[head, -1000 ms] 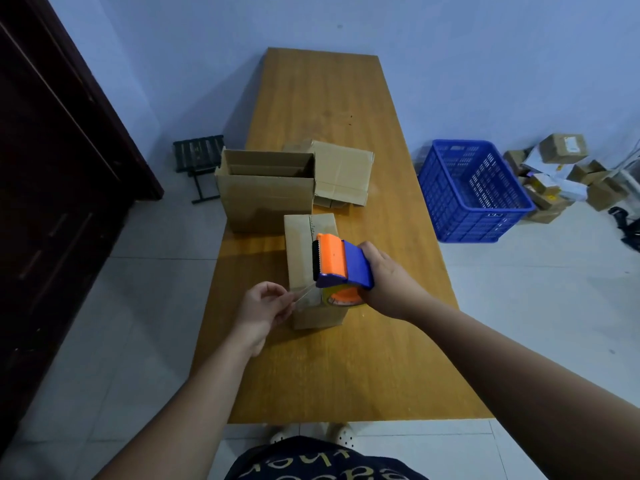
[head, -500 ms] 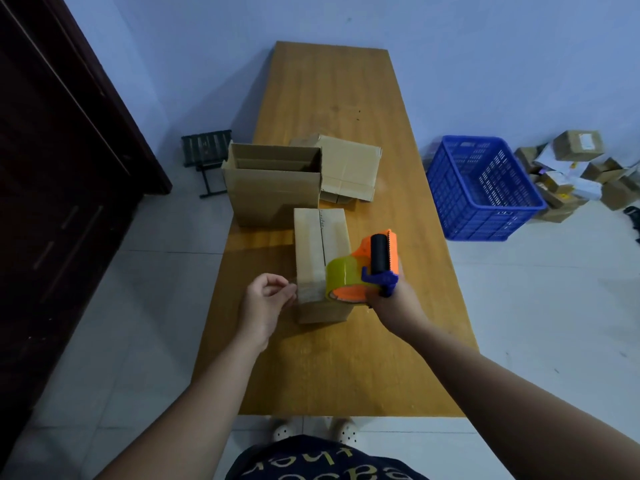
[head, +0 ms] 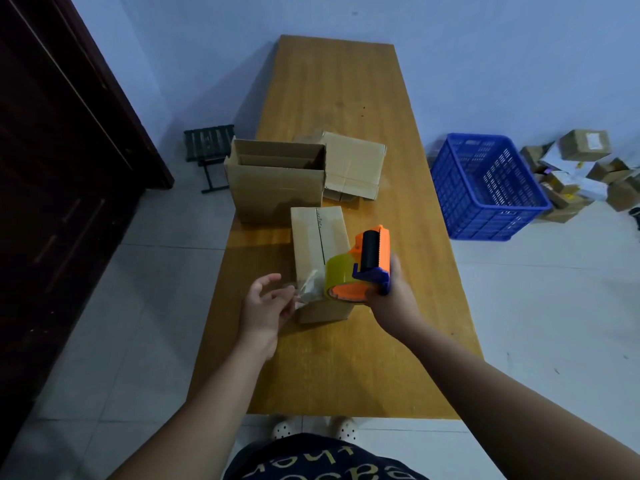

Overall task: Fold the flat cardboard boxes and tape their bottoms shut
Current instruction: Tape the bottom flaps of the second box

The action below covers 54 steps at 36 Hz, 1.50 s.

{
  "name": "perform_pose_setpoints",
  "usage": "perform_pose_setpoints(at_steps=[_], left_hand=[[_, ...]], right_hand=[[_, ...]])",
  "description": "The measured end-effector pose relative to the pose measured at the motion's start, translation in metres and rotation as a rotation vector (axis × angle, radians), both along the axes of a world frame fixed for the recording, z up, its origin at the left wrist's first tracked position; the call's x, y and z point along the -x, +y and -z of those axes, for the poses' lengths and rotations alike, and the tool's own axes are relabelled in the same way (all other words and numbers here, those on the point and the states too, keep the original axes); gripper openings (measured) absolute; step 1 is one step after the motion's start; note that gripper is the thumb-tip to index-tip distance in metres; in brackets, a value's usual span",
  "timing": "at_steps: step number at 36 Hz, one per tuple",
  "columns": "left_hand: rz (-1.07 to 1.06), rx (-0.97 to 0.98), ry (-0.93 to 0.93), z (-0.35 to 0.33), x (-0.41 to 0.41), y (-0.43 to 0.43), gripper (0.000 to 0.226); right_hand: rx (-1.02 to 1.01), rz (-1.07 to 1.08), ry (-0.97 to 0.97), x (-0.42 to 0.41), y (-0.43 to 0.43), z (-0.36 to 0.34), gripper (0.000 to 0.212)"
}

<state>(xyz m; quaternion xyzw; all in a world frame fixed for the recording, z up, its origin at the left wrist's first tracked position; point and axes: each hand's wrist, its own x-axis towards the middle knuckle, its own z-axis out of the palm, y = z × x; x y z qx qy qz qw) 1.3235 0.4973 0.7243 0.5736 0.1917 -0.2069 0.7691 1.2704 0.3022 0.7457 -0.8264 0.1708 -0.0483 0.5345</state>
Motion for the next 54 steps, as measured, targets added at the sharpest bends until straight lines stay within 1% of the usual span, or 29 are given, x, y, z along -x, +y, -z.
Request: perform_pose_setpoints(at_steps=[3,7,9,12,15,19,23,27,35,39,43,49,54], left_hand=[[-0.008,0.018,0.026,0.002,0.005,-0.002,0.033],[-0.043,0.011,0.045,0.007,0.006,-0.002,0.036],[-0.045,-0.017,0.042,0.009,0.003,-0.001,0.037],[0.012,-0.116,-0.023,0.011,0.001,0.0,0.043],[0.065,-0.194,-0.092,0.011,0.001,-0.001,0.05],[0.027,-0.22,-0.118,0.01,0.003,-0.004,0.05],[0.025,-0.229,-0.121,0.011,0.003,-0.004,0.049],[0.047,-0.248,-0.152,0.011,0.003,-0.001,0.048],[0.07,-0.291,-0.142,0.012,-0.001,0.0,0.041],[0.095,-0.354,-0.141,0.012,-0.004,-0.001,0.041],[0.108,-0.376,-0.105,0.012,-0.006,-0.001,0.041],[0.106,-0.365,-0.06,0.011,-0.008,0.0,0.04],[0.086,-0.344,-0.027,0.01,-0.009,-0.001,0.041]], right_hand=[[0.002,-0.012,0.007,0.0,0.0,0.0,0.05],[0.068,-0.031,0.013,-0.002,0.0,-0.002,0.044],[0.101,-0.024,0.019,-0.002,-0.001,-0.003,0.044],[0.101,0.006,0.017,-0.002,-0.003,-0.003,0.047],[0.033,0.014,0.022,0.0,-0.006,-0.001,0.046],[-0.053,0.003,0.018,0.002,-0.003,0.0,0.051],[-0.246,-0.018,0.005,0.006,-0.001,-0.002,0.048],[-0.204,-0.067,0.004,0.009,-0.002,-0.004,0.049],[-0.182,-0.113,0.049,0.009,0.0,-0.014,0.039],[-0.165,-0.124,0.053,0.008,0.0,-0.018,0.044],[-0.16,-0.124,0.073,0.006,-0.001,-0.018,0.046],[-0.102,-0.116,0.116,0.003,0.001,-0.017,0.049],[-0.109,-0.11,0.131,0.001,-0.001,-0.017,0.049]])
